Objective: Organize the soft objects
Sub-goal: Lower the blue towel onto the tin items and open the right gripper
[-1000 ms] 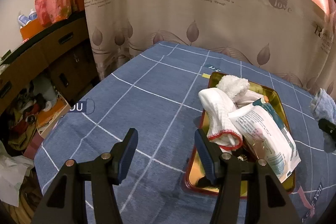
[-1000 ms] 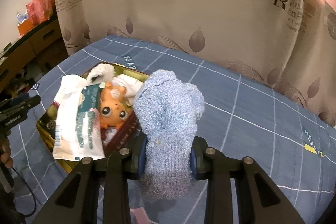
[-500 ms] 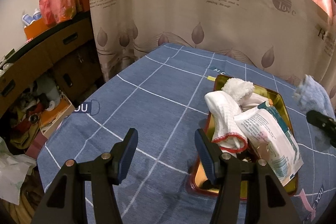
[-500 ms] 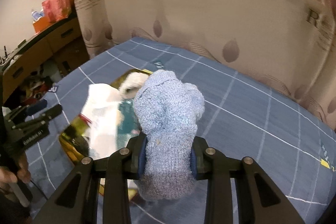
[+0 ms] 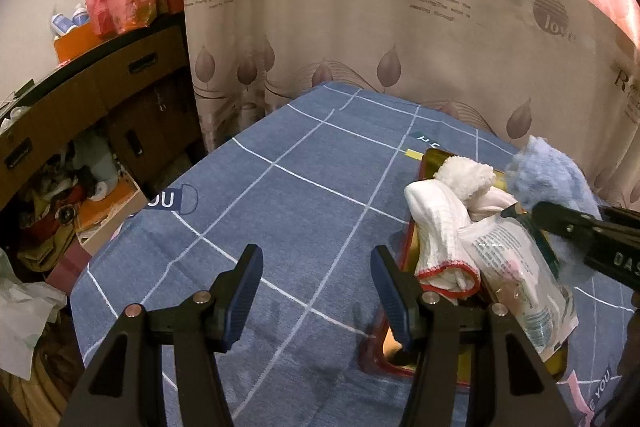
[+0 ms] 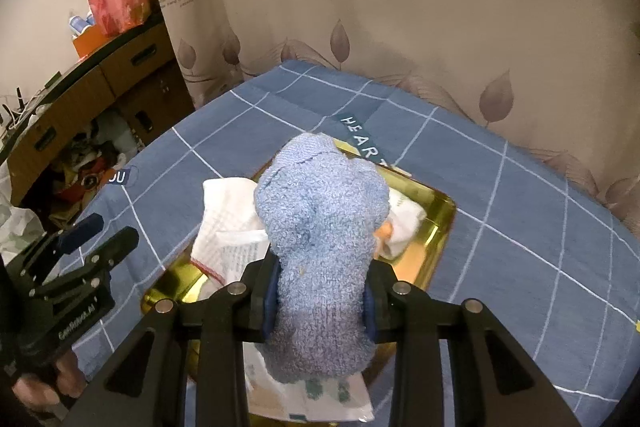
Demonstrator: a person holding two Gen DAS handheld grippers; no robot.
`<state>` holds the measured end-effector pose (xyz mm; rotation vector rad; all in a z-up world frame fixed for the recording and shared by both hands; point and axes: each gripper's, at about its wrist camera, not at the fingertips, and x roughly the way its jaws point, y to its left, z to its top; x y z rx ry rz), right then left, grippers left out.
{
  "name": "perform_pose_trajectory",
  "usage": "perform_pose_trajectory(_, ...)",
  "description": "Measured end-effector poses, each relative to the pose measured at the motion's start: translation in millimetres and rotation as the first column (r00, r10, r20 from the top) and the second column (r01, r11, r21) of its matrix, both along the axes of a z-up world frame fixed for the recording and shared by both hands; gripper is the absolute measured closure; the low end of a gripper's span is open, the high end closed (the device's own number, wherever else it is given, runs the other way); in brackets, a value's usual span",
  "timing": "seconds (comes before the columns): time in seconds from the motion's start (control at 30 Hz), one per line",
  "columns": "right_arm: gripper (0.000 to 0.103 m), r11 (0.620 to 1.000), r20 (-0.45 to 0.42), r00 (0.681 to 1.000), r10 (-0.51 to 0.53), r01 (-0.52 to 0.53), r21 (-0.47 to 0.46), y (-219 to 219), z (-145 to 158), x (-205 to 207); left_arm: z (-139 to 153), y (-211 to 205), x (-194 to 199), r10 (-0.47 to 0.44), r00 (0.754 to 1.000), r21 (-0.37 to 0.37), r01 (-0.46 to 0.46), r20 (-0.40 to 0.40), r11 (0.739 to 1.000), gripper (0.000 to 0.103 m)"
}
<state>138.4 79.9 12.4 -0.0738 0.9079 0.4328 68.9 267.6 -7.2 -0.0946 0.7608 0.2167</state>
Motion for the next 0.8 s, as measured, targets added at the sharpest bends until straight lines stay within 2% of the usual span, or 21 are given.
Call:
perform_pose_trajectory(0.3,0.071,1.000,-0.033,0.999,-0.013,0.013,-0.009,21.5,-6.9,16.2,0.5,2.8,0.0,0.019,1.000,-0.010,-0.019,-0.001,1.000,0.045)
perform_pose_trajectory(0.67,0.067,0.997,-0.052,0.996,-0.073,0.073,-0.008,23.2,-16.6,26.0,2.4,-0.6,-1.3,0.019,1.000,0.038,-0.019,-0.002,0.999,0.045)
perform_pose_trajectory(0.8,0.065,0.997,-0.034,0.996,-0.078,0.077,-0.017,25.1,-16.7,22.8,1.3,-3.4,-1.0,0.016,1.000,0.062,-0.016,-0.010,0.998,0.045)
